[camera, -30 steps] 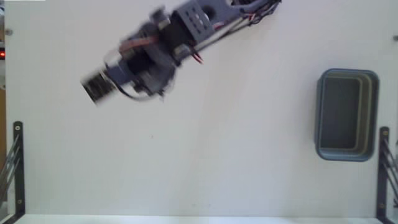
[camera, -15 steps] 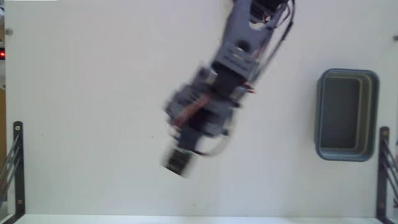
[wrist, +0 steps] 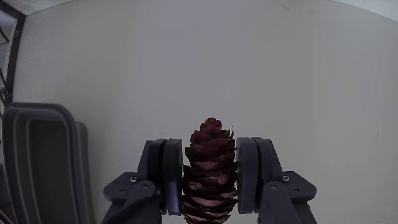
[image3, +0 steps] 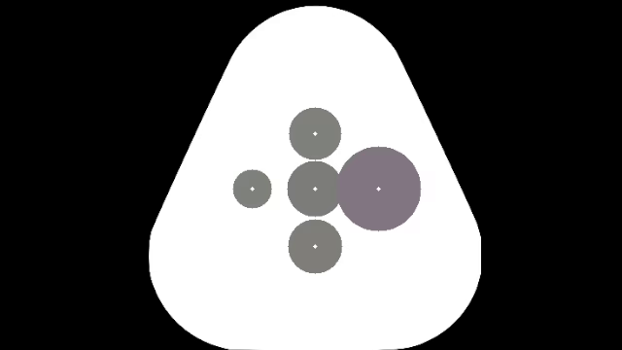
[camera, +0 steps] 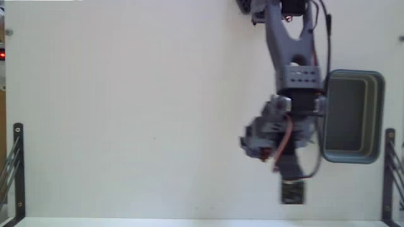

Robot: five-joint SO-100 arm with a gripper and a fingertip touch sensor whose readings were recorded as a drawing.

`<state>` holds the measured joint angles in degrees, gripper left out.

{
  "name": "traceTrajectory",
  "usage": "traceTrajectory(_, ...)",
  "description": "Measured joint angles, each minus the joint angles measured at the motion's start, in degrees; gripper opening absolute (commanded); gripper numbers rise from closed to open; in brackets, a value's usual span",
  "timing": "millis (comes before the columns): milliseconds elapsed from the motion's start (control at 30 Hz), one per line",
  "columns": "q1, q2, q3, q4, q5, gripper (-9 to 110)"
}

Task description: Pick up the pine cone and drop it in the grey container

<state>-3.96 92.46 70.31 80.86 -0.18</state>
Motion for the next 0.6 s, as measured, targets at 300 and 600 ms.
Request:
traceTrajectory(300, -14.4, -0.5, -1.3, 0.0, 0.0, 43)
traceTrajectory(600, -25.4, -0.6, -1.5, 0.0, -0.1, 43)
